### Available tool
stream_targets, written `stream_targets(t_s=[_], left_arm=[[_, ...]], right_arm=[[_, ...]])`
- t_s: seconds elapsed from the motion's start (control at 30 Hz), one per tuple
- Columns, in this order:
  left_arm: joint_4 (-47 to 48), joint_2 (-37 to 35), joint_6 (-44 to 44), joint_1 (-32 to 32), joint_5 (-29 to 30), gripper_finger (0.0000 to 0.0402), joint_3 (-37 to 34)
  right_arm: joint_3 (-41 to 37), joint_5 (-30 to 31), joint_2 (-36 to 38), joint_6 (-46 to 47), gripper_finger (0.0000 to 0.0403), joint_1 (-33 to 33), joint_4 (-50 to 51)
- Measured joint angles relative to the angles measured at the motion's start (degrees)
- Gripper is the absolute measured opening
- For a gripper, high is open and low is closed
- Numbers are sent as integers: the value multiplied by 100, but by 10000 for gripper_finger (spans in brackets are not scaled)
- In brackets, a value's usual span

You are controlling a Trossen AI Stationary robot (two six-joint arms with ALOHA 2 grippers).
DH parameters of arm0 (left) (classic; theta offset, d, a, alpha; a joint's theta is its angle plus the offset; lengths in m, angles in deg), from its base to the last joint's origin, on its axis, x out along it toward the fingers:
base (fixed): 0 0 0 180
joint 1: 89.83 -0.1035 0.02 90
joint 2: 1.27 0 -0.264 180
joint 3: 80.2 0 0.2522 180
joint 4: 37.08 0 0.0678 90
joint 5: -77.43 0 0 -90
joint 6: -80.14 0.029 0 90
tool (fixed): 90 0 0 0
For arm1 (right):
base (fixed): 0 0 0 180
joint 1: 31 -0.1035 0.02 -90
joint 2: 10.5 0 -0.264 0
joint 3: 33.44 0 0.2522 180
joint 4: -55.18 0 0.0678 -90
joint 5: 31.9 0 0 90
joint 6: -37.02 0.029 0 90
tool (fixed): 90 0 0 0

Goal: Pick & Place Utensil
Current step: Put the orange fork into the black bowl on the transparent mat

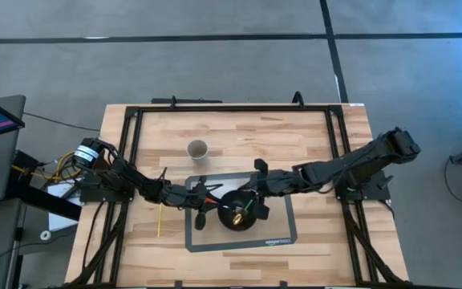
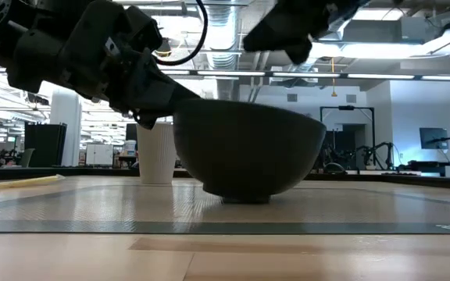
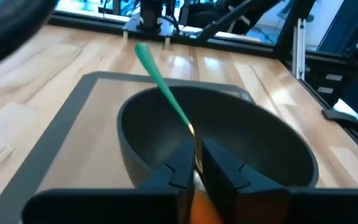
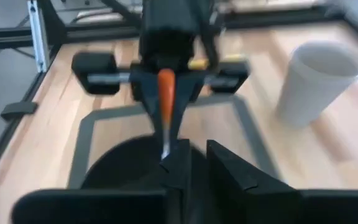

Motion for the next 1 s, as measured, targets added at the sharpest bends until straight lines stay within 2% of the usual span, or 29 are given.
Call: stream_targets(t_s=[0.13, 0.27, 0.63, 1.0], left_arm=[[30, -11, 5, 2, 4, 35, 4], [76, -9, 8, 6, 0, 52, -2], [175, -9, 8, 46, -119, 56, -2], [370, -116, 0, 100, -123, 100, -2]], right_arm=[[0, -440, -318, 293, 5, -21, -56], [0, -796, -619, 675, 8, -24, -107], [-2, -1606, -1227, 928, 1, -69, -542], [-2, -1654, -1374, 999, 1, -207, -820]])
